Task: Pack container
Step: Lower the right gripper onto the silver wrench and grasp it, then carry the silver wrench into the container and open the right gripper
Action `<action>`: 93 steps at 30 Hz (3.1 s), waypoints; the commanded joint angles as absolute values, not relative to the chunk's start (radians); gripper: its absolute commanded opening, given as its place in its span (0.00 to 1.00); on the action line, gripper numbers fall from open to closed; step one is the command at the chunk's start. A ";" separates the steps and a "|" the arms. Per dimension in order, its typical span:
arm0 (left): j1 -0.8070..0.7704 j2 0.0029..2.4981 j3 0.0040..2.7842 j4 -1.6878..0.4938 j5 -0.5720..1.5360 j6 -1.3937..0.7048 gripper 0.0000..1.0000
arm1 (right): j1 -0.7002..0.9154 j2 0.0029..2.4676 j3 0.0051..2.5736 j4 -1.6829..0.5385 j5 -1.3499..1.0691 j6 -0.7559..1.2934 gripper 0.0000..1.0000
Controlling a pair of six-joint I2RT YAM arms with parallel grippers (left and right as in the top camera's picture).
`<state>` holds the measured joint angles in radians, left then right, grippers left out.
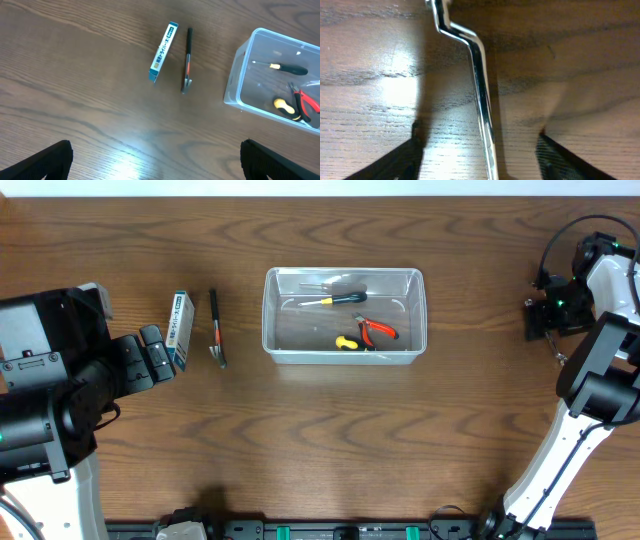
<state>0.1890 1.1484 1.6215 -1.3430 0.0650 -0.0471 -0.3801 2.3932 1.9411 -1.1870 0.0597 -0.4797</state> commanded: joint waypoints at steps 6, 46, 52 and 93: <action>0.194 1.151 1.639 -1.345 0.067 -0.030 0.98 | -0.380 2.454 1.894 -1.181 0.070 -0.464 0.44; 0.194 1.151 1.639 -1.346 0.067 -0.030 0.98 | -0.001 2.169 2.395 -1.380 -0.057 -0.434 0.01; 0.194 1.151 1.639 -1.346 0.067 -0.030 0.98 | 0.210 2.130 2.388 -1.393 -0.058 -0.630 0.01; 0.194 1.151 1.639 -1.364 0.067 -0.028 0.98 | 0.368 2.248 1.894 -1.166 -0.125 -0.820 0.61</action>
<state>0.1890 1.1484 1.6215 -1.3643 0.0647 -0.0471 0.3626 2.2383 1.8858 -1.1660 -0.1162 -0.8200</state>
